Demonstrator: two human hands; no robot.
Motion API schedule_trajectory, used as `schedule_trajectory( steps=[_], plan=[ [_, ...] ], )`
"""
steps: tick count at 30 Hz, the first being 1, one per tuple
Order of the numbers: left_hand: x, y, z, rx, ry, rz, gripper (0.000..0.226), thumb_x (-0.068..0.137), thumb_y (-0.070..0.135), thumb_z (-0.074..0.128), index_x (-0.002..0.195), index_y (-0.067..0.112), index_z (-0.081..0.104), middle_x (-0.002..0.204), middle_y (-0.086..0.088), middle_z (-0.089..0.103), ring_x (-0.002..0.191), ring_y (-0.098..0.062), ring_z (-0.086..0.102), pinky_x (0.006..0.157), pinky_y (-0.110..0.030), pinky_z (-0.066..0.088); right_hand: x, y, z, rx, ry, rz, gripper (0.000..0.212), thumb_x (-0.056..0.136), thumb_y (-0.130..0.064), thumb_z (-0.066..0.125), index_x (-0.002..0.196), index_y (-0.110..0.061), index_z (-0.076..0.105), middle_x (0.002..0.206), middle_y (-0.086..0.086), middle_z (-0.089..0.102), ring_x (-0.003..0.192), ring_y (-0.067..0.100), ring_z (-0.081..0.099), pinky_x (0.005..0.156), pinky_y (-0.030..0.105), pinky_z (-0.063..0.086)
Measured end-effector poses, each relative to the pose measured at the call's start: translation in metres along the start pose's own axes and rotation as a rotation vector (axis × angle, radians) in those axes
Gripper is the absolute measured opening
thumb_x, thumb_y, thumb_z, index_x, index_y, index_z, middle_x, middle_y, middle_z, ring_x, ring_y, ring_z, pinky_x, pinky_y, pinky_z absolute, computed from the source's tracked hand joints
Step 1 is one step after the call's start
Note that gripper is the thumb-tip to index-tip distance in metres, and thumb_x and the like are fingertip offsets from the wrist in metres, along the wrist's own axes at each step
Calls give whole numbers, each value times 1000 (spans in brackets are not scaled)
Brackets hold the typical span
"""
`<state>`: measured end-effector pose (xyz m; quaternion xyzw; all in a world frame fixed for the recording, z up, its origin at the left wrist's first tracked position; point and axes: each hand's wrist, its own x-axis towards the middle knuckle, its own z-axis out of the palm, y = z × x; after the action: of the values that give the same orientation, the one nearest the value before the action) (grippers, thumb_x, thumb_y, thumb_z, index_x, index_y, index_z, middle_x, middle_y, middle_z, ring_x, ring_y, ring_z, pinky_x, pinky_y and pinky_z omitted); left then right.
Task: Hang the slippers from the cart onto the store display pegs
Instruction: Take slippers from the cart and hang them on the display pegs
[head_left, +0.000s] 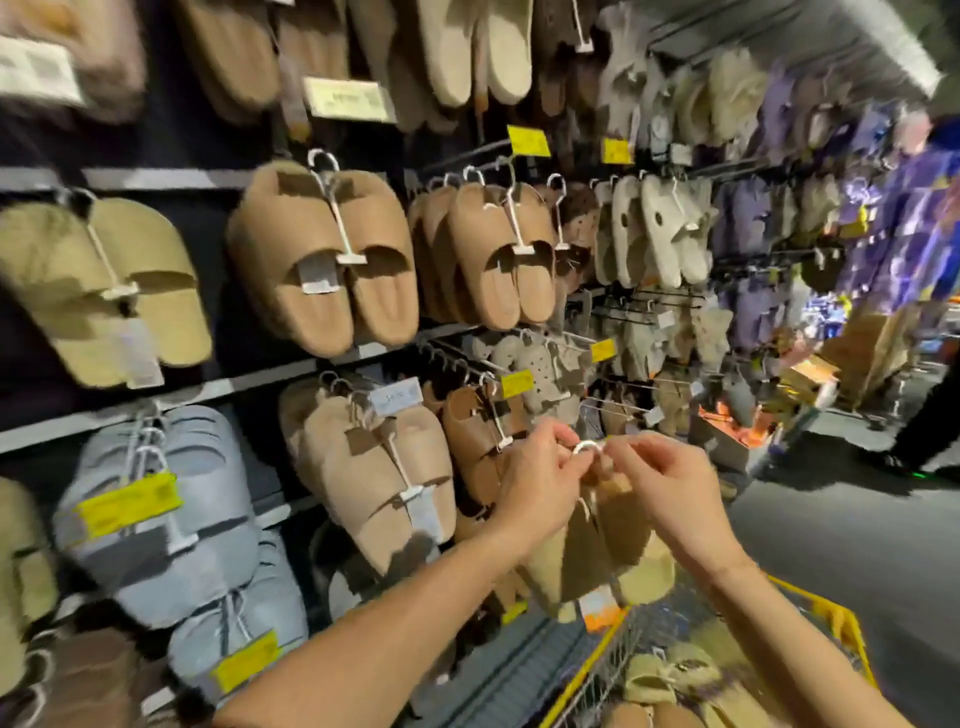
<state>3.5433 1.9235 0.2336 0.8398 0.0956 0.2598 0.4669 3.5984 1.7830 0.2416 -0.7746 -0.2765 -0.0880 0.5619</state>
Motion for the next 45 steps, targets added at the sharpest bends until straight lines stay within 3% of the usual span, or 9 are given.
schedule_trajectory(
  steps=[2,4,12,19,21,25,31,36,45],
  plan=[
    [-4,16,-42,-4,59,9,11,95,36,63,93,27,56,76,2,72,62,-13,63,58,-31,52,9,-35,8,-123,-15,-220,1,90,-25,69,91,-25,70,84,-8,65,77,5,60,71,24,46],
    [-13,30,-88,51,98,42,9,96,33,64,92,26,60,79,1,74,67,-10,65,62,-26,51,16,-70,26,-223,-102,-386,9,92,-25,67,101,-25,69,93,-6,58,87,10,56,78,30,45],
    [-64,60,-264,136,311,149,18,98,35,62,80,35,61,78,10,73,75,-6,69,73,-35,58,-1,-205,113,-195,-193,-695,18,91,-38,59,93,-30,75,87,-12,57,87,15,51,74,39,42],
    [-93,77,-387,275,482,165,14,99,36,61,92,24,62,78,9,74,71,-4,68,67,-27,55,8,-303,207,60,-238,-676,17,95,-41,59,91,-33,73,95,-11,66,91,6,60,82,36,52],
    [-91,74,-413,357,535,139,15,100,36,59,89,26,64,81,9,71,75,-4,65,66,-22,47,17,-325,232,110,-243,-660,15,95,-38,60,90,-32,72,97,-7,67,94,13,61,87,45,52],
    [-73,69,-452,466,630,150,18,101,34,57,97,23,71,94,14,67,95,-8,60,82,-31,44,37,-364,269,151,-225,-609,17,97,-37,56,88,-32,69,98,-8,63,101,16,58,95,52,47],
    [-16,60,-482,411,770,123,13,96,36,61,97,29,72,95,15,70,97,-9,62,91,-41,53,80,-386,311,277,-194,-553,15,98,-35,55,86,-35,63,103,-5,57,112,23,54,102,54,42],
    [30,59,-494,584,897,38,16,96,46,57,92,37,70,93,21,58,111,-13,46,87,-37,24,114,-386,338,447,-157,-520,22,98,-35,56,79,-43,56,106,-2,59,105,19,56,100,53,43],
    [67,36,-504,545,999,202,11,96,37,60,89,33,67,104,21,54,109,-7,39,92,-32,19,157,-390,372,509,-168,-658,22,96,-27,50,89,-45,62,103,-12,53,113,19,51,105,54,40]
  ],
)
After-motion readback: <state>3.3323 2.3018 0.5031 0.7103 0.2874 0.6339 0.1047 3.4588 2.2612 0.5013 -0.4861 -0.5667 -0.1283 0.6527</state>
